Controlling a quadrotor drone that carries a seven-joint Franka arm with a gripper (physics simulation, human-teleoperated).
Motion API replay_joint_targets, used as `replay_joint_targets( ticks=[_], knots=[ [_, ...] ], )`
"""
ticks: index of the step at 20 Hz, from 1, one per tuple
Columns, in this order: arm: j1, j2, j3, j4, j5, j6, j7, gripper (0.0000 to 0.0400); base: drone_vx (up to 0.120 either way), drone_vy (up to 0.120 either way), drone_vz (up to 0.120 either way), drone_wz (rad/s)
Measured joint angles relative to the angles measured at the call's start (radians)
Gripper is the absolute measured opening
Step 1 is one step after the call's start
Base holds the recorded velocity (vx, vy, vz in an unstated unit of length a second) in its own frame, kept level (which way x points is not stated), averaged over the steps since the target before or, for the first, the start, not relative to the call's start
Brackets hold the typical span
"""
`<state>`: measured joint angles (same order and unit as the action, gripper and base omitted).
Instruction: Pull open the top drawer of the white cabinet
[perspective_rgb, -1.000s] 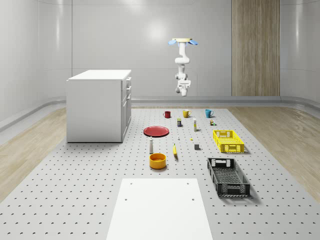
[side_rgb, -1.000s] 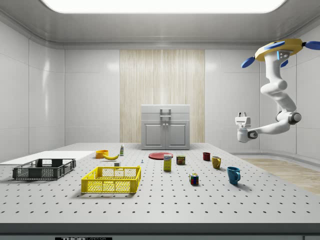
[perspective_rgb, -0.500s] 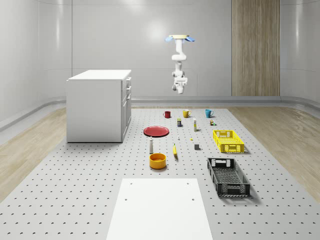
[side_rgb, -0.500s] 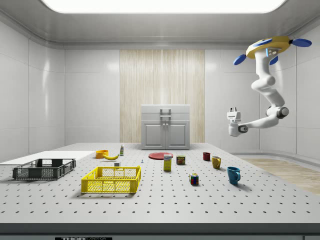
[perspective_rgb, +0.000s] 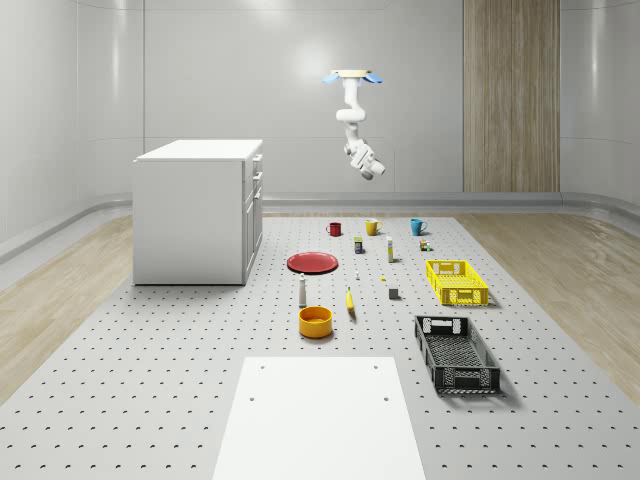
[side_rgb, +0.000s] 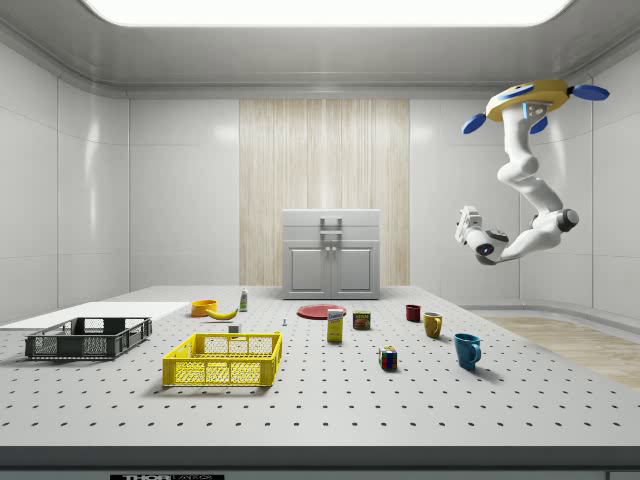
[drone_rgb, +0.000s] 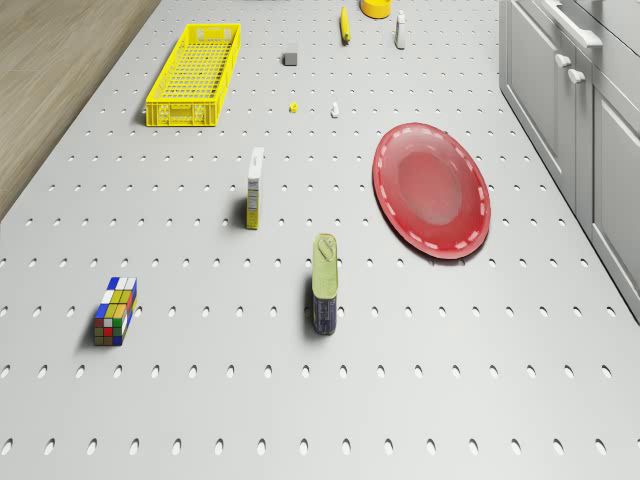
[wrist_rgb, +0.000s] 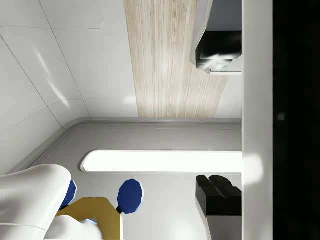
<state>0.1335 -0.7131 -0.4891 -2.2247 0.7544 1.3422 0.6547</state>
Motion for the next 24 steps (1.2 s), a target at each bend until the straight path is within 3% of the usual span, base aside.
replay_joint_targets(
  ticks=[7, 17, 21, 24],
  knots=[
    [0.105, -0.025, -0.164, -0.116, 0.214, 0.002, -0.042, 0.0307, 0.0, -0.12, 0.0, 0.0],
    [0.198, -0.071, -0.247, -0.163, 0.261, 0.043, -0.038, 0.0305, 0.0, -0.12, 0.0, 0.0],
    [0.227, -0.09, -0.265, -0.17, 0.256, 0.062, -0.03, 0.0305, 0.1, -0.11, 0.0, 0.0],
    [0.248, -0.105, -0.277, -0.173, 0.249, 0.077, -0.023, 0.0305, 0.093, 0.0, 0.0, 0.0]
  ],
)
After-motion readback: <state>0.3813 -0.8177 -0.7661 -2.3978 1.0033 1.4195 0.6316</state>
